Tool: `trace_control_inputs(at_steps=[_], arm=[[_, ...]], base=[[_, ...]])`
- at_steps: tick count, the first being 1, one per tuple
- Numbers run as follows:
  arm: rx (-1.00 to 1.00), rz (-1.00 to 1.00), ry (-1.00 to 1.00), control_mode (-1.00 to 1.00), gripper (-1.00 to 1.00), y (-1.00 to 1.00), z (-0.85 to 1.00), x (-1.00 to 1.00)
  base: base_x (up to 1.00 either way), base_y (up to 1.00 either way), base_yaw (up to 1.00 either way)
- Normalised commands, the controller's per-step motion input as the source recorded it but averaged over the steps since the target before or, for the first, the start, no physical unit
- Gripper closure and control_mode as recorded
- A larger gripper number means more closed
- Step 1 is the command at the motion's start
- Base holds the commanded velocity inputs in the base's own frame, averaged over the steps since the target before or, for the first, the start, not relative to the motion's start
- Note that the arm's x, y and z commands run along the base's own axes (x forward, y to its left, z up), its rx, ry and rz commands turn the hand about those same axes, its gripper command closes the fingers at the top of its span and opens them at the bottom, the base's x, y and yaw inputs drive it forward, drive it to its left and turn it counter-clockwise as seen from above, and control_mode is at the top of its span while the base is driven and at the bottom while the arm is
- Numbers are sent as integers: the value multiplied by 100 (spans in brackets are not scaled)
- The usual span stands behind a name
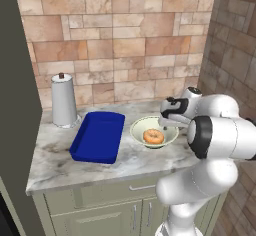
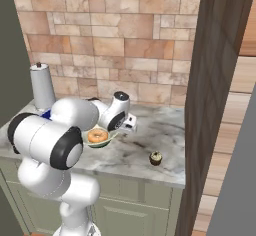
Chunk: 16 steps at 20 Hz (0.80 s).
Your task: Place the bowl with donut and the cupcake onto the tray.
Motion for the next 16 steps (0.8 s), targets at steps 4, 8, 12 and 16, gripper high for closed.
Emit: trace_control_inputs(at_steps=[4,8,12,16], arm=[[0,0,0,-100,100,2,-4,1],[2,0,0,-100,100,2,2,2],[4,-9,3,-100,100,2,33,0],[6,-13,1,-100,100,5,56,5]], base=[[0,0,0],[0,0,0],[0,0,0],[0,0,0]])
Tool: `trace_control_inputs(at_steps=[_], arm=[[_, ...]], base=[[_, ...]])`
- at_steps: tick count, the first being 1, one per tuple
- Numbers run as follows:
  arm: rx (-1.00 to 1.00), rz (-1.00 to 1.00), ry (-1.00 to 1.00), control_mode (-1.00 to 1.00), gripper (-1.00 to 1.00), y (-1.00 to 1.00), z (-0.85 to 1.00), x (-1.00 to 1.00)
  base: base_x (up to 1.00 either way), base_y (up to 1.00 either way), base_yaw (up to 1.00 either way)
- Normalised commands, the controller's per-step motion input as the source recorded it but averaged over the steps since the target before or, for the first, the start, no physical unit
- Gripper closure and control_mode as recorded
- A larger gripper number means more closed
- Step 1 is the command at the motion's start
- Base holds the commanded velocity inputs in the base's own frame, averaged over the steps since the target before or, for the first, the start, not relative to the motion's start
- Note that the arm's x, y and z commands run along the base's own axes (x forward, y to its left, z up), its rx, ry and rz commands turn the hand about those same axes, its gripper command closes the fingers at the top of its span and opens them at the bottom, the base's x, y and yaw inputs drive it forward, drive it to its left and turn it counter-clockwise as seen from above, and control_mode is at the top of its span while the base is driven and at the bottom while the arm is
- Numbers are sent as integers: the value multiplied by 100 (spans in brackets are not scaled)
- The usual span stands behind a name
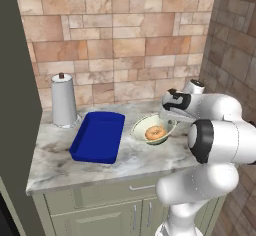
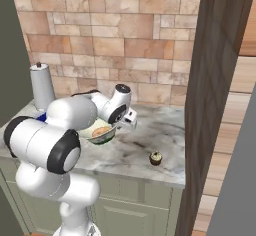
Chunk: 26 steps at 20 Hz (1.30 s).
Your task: Place the bowl with donut and the cupcake onto the tray.
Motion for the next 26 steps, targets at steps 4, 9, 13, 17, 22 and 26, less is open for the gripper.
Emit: trace_control_inputs(at_steps=[4,9,13,17,22,26], arm=[[14,-12,0,-100,100,16,56,1],[19,-9,-4,-100,100,25,41,10],[18,-12,-4,-100,100,26,20,22],[12,-15,-5,-100,100,37,10,25],[0,-14,-6,-100,100,62,-1,33],[0,-11,-7,-100,100,69,0,24]], base=[[0,0,0],[0,0,0],[0,0,0],[0,0,0],[0,0,0],[0,0,0]])
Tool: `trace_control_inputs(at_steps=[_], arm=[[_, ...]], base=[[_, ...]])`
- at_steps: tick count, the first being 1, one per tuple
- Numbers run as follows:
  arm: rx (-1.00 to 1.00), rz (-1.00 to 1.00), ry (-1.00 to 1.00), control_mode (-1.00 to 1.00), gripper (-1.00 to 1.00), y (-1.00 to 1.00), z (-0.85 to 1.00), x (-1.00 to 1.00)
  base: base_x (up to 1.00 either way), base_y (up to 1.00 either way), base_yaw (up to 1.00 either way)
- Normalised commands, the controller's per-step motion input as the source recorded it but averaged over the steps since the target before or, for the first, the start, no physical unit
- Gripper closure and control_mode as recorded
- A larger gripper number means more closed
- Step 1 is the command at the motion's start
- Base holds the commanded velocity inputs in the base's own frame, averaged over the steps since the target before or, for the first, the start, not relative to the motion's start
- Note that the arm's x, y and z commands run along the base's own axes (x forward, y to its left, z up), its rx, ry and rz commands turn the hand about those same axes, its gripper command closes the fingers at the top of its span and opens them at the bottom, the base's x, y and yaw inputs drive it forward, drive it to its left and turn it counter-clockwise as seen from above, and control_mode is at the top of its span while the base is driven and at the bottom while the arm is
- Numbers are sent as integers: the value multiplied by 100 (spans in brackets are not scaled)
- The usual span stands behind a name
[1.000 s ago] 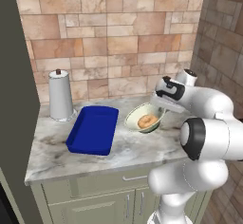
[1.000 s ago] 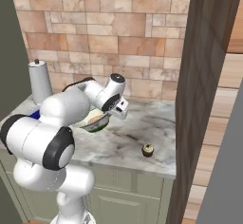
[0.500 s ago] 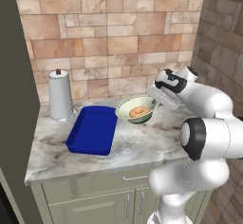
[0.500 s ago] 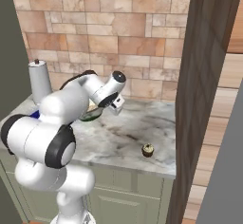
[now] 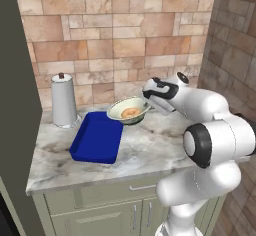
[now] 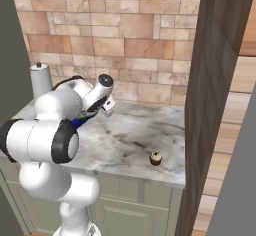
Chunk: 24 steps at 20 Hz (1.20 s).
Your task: Place the bowl with donut and the cupcake onto the tray.
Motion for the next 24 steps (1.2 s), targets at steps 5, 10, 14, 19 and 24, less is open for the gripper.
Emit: trace_control_inputs(at_steps=[5,10,14,19,24], arm=[[0,-9,-5,-100,100,65,-1,17],[0,-5,-2,-100,100,55,-3,20],[0,-1,0,-100,100,47,-8,26],[0,0,0,-100,100,49,-14,14],[0,0,1,-100,100,-6,-15,1]], base=[[0,0,0],[0,0,0],[0,0,0],[0,0,0],[0,0,0]])
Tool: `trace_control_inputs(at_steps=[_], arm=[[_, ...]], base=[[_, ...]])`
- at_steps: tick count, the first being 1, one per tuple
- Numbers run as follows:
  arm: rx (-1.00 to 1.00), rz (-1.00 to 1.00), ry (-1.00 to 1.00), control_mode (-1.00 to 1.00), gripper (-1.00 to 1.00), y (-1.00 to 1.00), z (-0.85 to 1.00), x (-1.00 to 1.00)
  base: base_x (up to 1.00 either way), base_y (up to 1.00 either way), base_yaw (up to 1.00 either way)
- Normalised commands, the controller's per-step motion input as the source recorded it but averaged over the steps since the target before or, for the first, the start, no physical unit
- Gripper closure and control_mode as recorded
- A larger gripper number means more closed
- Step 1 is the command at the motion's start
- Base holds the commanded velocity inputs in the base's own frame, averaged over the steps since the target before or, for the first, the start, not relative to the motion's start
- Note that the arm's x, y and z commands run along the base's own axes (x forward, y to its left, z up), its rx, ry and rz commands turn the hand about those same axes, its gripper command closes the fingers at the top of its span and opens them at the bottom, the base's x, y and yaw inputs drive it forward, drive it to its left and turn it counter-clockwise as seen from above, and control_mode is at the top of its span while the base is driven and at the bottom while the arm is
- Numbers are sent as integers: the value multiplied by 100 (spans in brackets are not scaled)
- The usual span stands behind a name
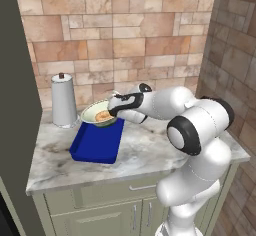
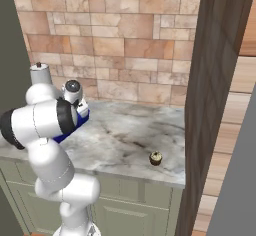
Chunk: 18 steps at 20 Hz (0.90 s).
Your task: Place the bowl with donut and the cupcake onto the tray.
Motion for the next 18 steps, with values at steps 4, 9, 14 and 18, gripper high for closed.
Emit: trace_control_inputs(at_steps=[4,9,14,18], arm=[[0,0,-2,-100,100,-1,-19,11],[0,3,-1,-100,100,2,-12,3],[0,7,0,-100,100,4,-20,-6],[0,4,0,-100,-100,0,-12,-2]], base=[[0,0,0],[0,0,0],[0,0,0],[0,0,0]])
